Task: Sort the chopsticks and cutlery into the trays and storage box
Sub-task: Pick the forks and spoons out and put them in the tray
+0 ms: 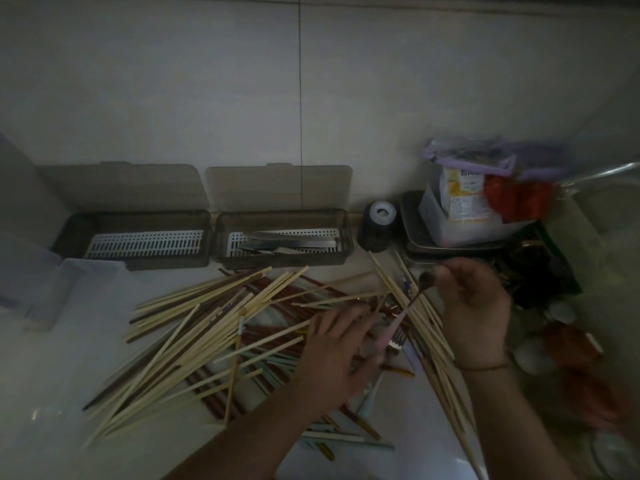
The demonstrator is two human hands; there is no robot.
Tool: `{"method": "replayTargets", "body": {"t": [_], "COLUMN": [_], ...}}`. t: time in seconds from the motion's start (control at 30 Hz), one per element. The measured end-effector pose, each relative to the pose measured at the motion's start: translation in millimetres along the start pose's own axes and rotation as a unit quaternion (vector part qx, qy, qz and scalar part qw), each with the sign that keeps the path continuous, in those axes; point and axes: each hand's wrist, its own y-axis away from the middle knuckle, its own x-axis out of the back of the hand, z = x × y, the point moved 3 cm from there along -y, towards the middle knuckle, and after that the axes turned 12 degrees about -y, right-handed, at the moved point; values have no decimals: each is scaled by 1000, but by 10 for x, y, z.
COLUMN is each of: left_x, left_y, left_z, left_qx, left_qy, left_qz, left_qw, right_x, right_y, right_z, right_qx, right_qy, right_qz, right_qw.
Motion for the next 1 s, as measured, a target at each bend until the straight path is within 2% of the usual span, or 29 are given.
{"method": "replayTargets", "body": {"t": [0.1,0.17,0.27,0.33,0.43,0.5,0.63,0.67,0.7,0.77,0.8,0.87,0.93,1.0], "left_x": [194,265,366,443,550,601,602,589,590,610,621,653,644,627], "left_y": [-262,-372,-437,-493,-567,-611,-631,-624,-611,-562,-527,-466,-406,-378], "left_z": [118,109,-33,-176,-424,-534,-798,-883,-973,-1109,-1161,-1227,-1265,-1276], "left_qx": [91,135,210,273,377,401,411,410,400,359,339,322,321,309], "left_qy": [239,281,347,415,505,510,456,419,353,169,94,41,41,39], "left_qz": [-12,-14,11,46,100,111,112,104,85,21,2,1,16,32], "left_qw": [967,950,914,867,770,753,781,804,841,918,936,946,946,950], "right_x": [-252,-414,-578,-667,-807,-877,-1071,-1119,-1173,-1299,-1364,-1495,-1597,-1652], "right_y": [47,88,157,235,353,374,226,144,51,-121,-192,-266,-275,-291], "right_z": [5,-11,48,150,258,302,333,341,357,365,362,381,393,469], "right_qx": [-24,-21,-48,-68,-65,-91,-176,-183,-182,-173,-174,-230,-311,-339], "right_qy": [-40,-51,-88,-33,28,6,-36,-39,-28,35,62,25,-31,-25], "right_qz": [-84,-108,-91,-130,-230,-246,-225,-219,-216,-230,-235,-238,-235,-240], "right_qw": [995,993,991,989,971,965,958,958,959,957,954,943,920,910]}}
